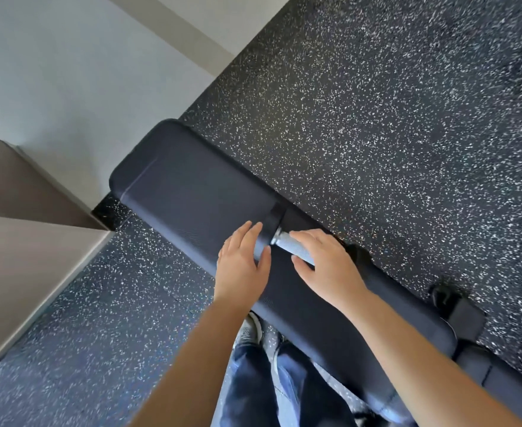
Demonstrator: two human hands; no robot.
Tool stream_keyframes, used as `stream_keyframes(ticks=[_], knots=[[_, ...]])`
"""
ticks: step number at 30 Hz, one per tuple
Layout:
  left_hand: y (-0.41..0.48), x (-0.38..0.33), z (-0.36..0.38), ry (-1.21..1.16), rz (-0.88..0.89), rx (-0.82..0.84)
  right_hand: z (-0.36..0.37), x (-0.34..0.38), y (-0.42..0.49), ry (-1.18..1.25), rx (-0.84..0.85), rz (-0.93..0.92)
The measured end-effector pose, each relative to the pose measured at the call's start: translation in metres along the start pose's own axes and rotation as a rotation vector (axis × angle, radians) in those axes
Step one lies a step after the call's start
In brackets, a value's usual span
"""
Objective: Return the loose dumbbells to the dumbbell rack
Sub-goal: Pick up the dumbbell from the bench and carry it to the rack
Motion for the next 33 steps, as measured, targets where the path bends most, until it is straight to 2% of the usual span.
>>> stream_keyframes(ticks=[8, 15, 23, 33], knots=[[0.019, 0.021, 0.024, -0.09, -0.074, 0.027, 0.037, -0.018, 0.025, 0.136, 0.155, 0.043], [0.027, 0.023, 0.04, -0.154, -0.063, 0.066, 0.056, -0.037, 0.038, 0.219, 0.273, 0.08], [0.032, 0.031, 0.051, -0.198, -0.109, 0.119, 0.049, -0.054, 0.058, 0.508, 0.563, 0.198], [0.036, 0.032, 0.056, -0.246, -0.132, 0.067, 0.054, -0.065, 0.065, 0.619, 0.74, 0.231]])
Point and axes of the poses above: each hand's wrist, its own y-axis towards the middle knuckle, its own z-axis out of the palm, x = y × z, the point moved 4 cm from there along y, towards the middle knuckle, and after that the axes turned 4 degrees about -y, right-handed, at the moved point
